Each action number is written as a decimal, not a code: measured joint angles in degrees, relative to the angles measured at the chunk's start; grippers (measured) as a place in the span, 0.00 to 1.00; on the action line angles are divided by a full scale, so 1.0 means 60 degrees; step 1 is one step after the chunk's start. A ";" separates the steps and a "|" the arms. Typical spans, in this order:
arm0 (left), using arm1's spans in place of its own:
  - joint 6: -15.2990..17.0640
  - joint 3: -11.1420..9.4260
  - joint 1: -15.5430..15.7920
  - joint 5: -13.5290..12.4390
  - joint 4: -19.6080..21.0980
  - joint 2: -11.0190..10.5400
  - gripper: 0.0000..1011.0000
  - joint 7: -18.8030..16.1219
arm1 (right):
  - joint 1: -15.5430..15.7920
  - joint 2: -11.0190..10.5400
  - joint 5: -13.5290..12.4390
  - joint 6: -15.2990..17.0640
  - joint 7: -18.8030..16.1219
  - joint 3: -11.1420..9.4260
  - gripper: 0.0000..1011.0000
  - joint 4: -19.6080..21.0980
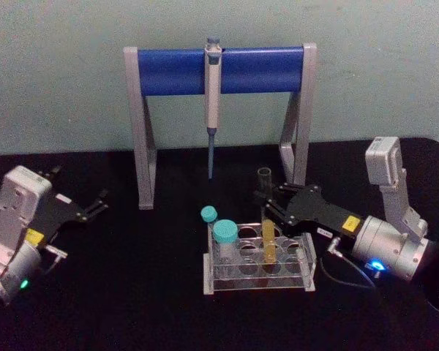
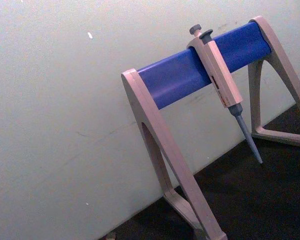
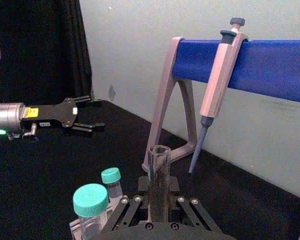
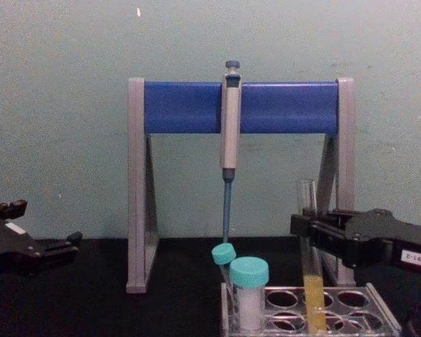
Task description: Pick up the test tube from the test tube rack, shake it, then place it back into the test tube rack.
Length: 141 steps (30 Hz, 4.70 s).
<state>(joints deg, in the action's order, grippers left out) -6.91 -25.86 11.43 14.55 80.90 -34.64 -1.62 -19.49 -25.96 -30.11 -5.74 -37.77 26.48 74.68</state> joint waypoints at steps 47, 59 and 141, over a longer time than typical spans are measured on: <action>0.0000 0.0000 0.0000 0.0000 0.0000 0.0000 0.99 0.0000 | 0.0016 -0.0005 0.0018 0.0000 0.0021 -0.0002 0.68 0.0020; 0.0000 0.0000 0.0000 0.0000 0.0000 0.0000 0.99 0.0000 | 0.0016 -0.0005 0.0016 0.0000 0.0021 -0.0002 0.99 0.0020; 0.0000 0.0000 0.0000 0.0000 0.0000 0.0000 0.99 0.0000 | 0.2013 0.1040 0.2710 0.1765 0.5355 -0.1910 0.99 0.1930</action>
<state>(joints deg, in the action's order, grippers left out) -6.91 -25.86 11.43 14.55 80.90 -34.65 -1.62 -7.41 -19.71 -13.85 4.85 -5.65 15.02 86.26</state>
